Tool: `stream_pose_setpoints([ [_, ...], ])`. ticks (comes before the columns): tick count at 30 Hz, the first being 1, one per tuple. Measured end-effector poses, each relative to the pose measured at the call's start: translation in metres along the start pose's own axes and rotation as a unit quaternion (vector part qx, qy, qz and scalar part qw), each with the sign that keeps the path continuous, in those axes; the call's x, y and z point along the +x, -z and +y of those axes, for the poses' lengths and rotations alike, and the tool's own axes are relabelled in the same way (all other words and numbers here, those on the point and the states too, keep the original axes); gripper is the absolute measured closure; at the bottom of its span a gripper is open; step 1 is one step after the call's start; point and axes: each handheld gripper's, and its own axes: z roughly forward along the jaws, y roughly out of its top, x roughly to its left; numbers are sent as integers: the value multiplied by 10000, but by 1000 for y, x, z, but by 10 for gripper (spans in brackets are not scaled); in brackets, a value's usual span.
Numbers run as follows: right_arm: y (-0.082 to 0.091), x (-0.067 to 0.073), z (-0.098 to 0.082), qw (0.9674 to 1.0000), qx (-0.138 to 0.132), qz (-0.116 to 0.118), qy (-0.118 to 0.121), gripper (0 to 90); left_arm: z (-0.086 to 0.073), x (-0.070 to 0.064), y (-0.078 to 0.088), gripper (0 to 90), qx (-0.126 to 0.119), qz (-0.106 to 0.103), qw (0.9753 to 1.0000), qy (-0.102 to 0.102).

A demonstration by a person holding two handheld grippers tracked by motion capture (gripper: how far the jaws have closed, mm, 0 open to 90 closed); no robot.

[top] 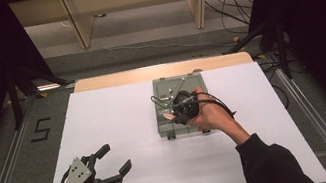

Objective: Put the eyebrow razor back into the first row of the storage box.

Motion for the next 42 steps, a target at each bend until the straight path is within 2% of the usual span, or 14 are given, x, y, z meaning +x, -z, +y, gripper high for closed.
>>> stream_pose_setpoints([
  [12, -4, -25, -2, 9996, -146, -201, -137, 744, 0, 0, 0, 162, -13, -10, 10000, 12],
  [20, -9, -39, -7, 9991, -131, -318, -233, 744, 0, 0, 0, 162, -12, -14, 10000, -8],
  [32, -12, -52, -9, 9987, -164, -401, -263, 744, 0, 0, 0, 162, -16, -13, 10000, 24],
  [42, -15, -60, -13, 9988, -89, -388, -268, 743, 0, 0, 0, 162, -20, -9, 10000, 17],
])
